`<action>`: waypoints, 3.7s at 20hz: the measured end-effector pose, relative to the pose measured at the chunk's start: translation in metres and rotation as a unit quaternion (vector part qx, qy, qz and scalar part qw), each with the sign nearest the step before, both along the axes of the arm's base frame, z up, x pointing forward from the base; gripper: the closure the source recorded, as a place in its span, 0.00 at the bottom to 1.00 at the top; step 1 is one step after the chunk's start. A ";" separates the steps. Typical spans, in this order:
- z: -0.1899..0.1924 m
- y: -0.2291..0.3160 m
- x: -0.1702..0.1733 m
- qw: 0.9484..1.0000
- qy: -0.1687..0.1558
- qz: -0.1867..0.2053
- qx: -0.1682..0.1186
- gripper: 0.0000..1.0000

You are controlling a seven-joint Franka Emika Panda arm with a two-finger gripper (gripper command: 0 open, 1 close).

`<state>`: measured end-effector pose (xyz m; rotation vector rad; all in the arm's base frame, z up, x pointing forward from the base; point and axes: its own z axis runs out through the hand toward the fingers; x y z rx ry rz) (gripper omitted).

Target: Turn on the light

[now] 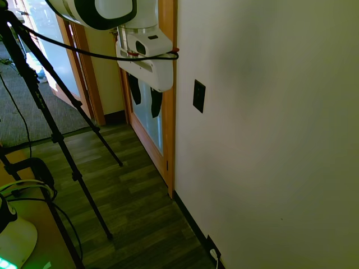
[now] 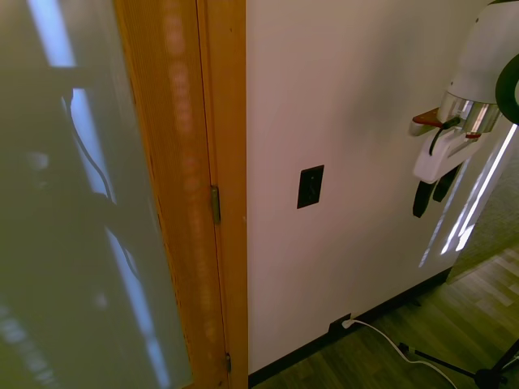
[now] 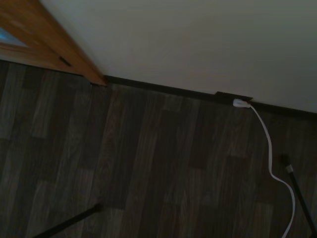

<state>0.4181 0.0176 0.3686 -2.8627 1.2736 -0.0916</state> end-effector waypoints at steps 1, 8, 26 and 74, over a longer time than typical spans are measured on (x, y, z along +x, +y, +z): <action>-0.001 0.000 0.000 1.000 0.001 0.000 0.000 0.00; 0.001 0.021 0.019 0.997 -0.071 0.006 0.003 0.00; -0.063 0.064 0.144 0.977 -0.201 -0.065 -0.030 0.00; -0.107 0.060 0.193 0.973 -0.204 -0.108 -0.013 1.00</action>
